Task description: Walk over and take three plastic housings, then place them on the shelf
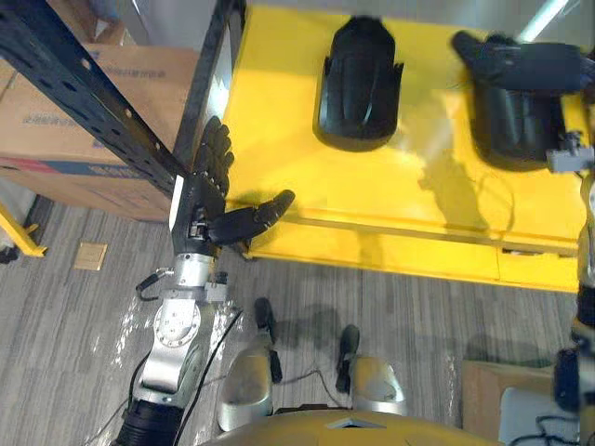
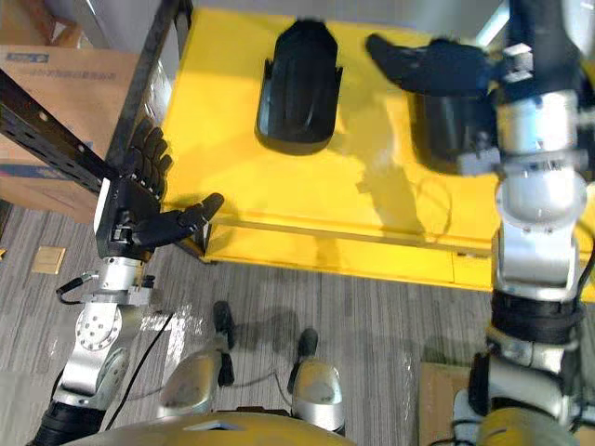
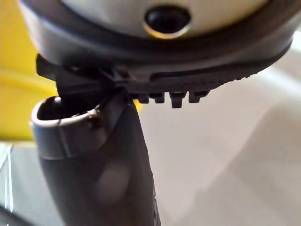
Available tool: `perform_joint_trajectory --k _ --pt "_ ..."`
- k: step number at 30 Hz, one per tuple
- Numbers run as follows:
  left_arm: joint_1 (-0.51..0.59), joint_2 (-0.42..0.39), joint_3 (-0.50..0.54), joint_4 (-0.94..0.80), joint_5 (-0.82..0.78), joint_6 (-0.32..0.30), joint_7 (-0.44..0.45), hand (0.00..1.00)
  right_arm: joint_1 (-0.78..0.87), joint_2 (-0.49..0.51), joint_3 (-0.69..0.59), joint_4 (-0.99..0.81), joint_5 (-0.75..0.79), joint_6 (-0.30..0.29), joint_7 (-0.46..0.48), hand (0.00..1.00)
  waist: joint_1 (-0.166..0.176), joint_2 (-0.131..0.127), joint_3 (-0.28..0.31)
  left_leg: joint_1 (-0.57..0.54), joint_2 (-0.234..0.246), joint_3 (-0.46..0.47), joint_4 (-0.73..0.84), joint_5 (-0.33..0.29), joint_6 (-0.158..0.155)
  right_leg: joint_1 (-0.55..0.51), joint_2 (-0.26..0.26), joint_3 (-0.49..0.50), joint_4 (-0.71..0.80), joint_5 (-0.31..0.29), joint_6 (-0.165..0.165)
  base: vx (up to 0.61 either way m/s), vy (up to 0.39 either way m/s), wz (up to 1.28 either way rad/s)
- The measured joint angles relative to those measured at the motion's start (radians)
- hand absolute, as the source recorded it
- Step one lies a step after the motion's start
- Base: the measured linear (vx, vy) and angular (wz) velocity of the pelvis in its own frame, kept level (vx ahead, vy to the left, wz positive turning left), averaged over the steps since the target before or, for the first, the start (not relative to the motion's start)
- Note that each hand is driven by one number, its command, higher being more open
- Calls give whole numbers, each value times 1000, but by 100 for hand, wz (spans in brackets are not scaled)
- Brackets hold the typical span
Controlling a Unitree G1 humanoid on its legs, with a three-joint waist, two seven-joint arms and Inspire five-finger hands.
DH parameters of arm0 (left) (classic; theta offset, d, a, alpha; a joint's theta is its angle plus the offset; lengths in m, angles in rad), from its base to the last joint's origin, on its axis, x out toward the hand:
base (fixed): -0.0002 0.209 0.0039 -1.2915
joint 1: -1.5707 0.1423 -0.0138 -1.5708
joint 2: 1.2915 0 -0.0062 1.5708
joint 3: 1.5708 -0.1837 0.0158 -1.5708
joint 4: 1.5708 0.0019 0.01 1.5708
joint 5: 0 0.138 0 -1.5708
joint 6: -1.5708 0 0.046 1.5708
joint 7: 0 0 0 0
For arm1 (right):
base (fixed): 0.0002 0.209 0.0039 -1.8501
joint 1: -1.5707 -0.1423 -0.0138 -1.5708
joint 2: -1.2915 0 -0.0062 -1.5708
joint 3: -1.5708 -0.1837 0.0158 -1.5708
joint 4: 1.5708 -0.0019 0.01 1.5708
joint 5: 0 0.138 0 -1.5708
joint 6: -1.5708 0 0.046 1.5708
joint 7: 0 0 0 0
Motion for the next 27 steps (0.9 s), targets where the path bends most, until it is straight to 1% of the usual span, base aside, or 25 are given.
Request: perform_joint_trajectory --k 1,3,4,5,6,7,8,10,11,13,15,16,17,18,19,20,21,22,23,24,26,27 --pt "25 -1 2 -41 0 0 -15 100 84 52 -4 -26 -8 -6 -28 100 -6 5 -41 8 1 6 -4 -15 -6 12 2 0 -11 -3 -3 63 -21 -4" --pt "30 -2 2 -70 0 0 -35 100 157 94 -1 -41 -26 -10 -41 100 -10 15 -65 11 2 9 -4 -22 -8 15 3 1 -13 -4 -4 21 -3 -6" --pt "29 -6 2 -94 0 0 -57 100 225 143 13 -41 -35 -3 -44 100 -14 30 -79 18 4 14 -4 -32 -12 19 3 1 -13 -4 -5 -48 33 -17" --pt "31 -27 1 -99 -1 1 -103 100 308 194 30 -25 -38 17 -57 100 -20 57 -95 30 6 27 -5 -33 -11 31 4 10 -26 -1 -1 -65 42 -27" --pt "38 -32 2 -100 -8 1 -132 100 324 209 33 -14 -39 39 -64 100 -20 69 -102 37 9 37 -4 -33 -11 36 7 14 -36 2 -5 -60 36 -26" --pt "42 -32 2 -100 -8 1 -141 100 324 214 33 -9 -39 43 -66 100 -21 71 -103 39 11 40 -4 -32 -12 40 8 14 -44 4 -4 -27 27 -20" --pt "59 -32 1 -101 -40 4 -192 100 324 216 33 -9 -38 44 -89 100 -24 73 -107 41 12 45 -4 -32 -12 47 12 14 -62 14 -2 -9 23 -10" --pt "65 -31 1 -101 -60 10 -218 100 324 217 32 -8 -37 44 -107 100 -23 66 -112 40 13 47 -4 -31 -12 47 12 14 -64 26 -1 44 34 -2" --pt "71 -11 7 -101 -130 29 -265 100 284 215 32 114 -36 76 -183 100 -12 23 -151 42 9 47 -4 -22 -1 48 8 21 -61 32 -4 71 51 3" --pt "80 -5 7 -101 -158 29 -281 100 271 215 31 147 -36 95 -221 100 -14 28 -154 43 8 47 -5 -24 -4 48 8 23 -60 32 -4 30 28 1" --pt "97 1 6 -101 -160 30 -282 100 270 213 31 153 -34 110 -227 100 -16 36 -158 42 10 47 -5 -27 -7 46 9 24 -60 31 -5 -33 27 -3" --pt "97 1 5 -101 -161 29 -282 100 259 203 34 167 -34 109 -233 100 -17 29 -149 40 11 48 -5 -27 -7 45 10 25 -59 29 -9 -90 27 -7" --pt "85 4 0 -101 -166 27 -283 100 181 152 59 248 -35 109 -244 100 -24 36 -130 25 15 51 -4 -26 -6 26 11 31 -54 29 -10 -115 20 -7" --pt "65 15 -15 -98 -192 22 -282 100 89 86 96 341 -27 129 -261 100 -35 45 -129 -9 20 57 -3 -23 -7 -21 12 37 -34 29 -10 -174 28 -5" --pt "19 41 -50 -93 -207 11 -279 100 -43 -9 147 457 26 167 -282 100 -37 53 -109 -52 27 72 -3 -22 -9 -78 15 48 -24 28 -9 -123 13 -2" --pt "-6 53 -67 -90 -205 7 -279 100 -97 -46 155 494 50 184 -287 100 -33 55 -86 -63 30 80 1 -19 -11 -89 18 57 -31 32 -9 -140 13 -17" --pt "-39 66 -97 -85 -204 5 -279 100 -168 -83 151 523 84 199 -299 100 -15 61 -43 -70 42 94 0 -5 -15 -97 25 71 -42 39 -9 -128 -5 -29" --pt "-43 72 -106 -85 -204 5 -277 100 -201 -84 149 524 107 198 -301 100 -12 58 -20 -69 46 105 0 -2 -14 -98 31 83 -46 39 -9 -130 -9 -35" --pt "-45 81 -114 -81 -204 5 -269 100 -231 -96 156 524 139 196 -293 100 -13 52 -7 -70 45 114 1 2 -12 -110 32 88 -42 53 -11 -73 -14 -23" --pt "-47 83 -114 -79 -204 5 -265 100 -241 -107 163 524 147 196 -286 100 -14 53 -4 -72 43 119 1 9 -2 -115 31 95 -41 64 -10 -21 4 -20" --pt "-79 96 -110 -78 -205 0 -239 100 -286 -159 195 536 168 195 -253 100 -15 54 15 -82 38 134 2 14 6 -136 26 116 -35 93 -9 34 17 -17" --pt "-94 100 -110 -78 -205 0 -232 100 -302 -171 204 546 172 195 -242 100 -15 55 25 -82 38 137 2 14 6 -139 27 120 -35 93 -9 42 8 -13"
